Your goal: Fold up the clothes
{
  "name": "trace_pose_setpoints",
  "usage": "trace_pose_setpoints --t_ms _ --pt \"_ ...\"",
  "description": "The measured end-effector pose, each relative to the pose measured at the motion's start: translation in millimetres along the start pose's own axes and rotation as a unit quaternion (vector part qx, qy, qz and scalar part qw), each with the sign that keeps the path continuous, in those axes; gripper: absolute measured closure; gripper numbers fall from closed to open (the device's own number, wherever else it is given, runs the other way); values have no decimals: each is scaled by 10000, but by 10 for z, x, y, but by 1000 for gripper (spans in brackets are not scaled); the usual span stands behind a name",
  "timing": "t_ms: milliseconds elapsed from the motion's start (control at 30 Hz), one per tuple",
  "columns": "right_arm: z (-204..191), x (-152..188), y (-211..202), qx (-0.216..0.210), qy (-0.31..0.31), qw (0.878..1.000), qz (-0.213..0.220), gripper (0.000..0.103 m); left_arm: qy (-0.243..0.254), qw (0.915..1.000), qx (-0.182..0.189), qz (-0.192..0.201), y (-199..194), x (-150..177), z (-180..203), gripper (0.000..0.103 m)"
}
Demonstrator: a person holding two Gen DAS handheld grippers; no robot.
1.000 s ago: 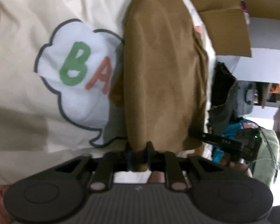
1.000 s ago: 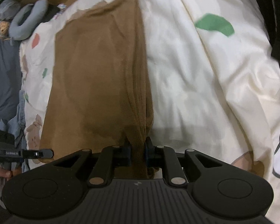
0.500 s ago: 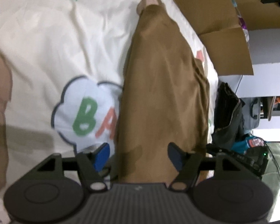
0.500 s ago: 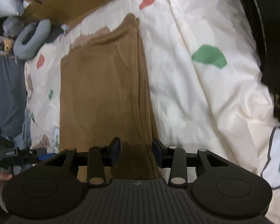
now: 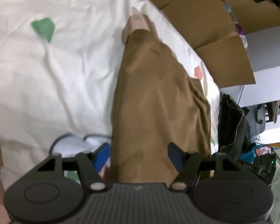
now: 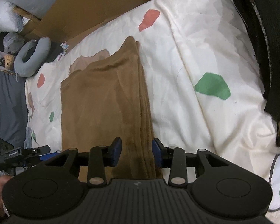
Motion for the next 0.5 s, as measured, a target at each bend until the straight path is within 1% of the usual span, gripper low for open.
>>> trace_pose_setpoints --t_ms 167,233,300,400,433,467,500 --pt "-6 -85 86 -51 2 9999 93 66 125 9999 -50 21 117 -145 35 33" --pt "18 -104 134 -44 18 9999 117 66 174 9998 -105 16 148 -173 0 35" --pt "70 -107 198 -33 58 9999 111 67 178 9997 -186 53 174 -198 -55 41" --pt "209 -79 323 -1 266 9996 98 74 170 9995 -261 82 234 -215 -125 49" --pt "260 -73 355 7 363 9993 112 74 188 9994 -275 92 250 -220 -144 57" --pt "308 -75 378 -10 462 9988 147 74 221 9991 -351 117 251 -223 -164 69" --pt "334 -85 392 -39 526 9984 187 73 196 9989 -401 125 243 -232 -188 73"
Point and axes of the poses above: each gripper's, at about its wrist camera, not at the fingertips, and y roughly the way its jaws point, z to its right, x to its underside, the point moved 6 cm from there along y, roughly the way its jaws point, and after that the axes turned 12 degrees about -y, right-handed, at the moved point
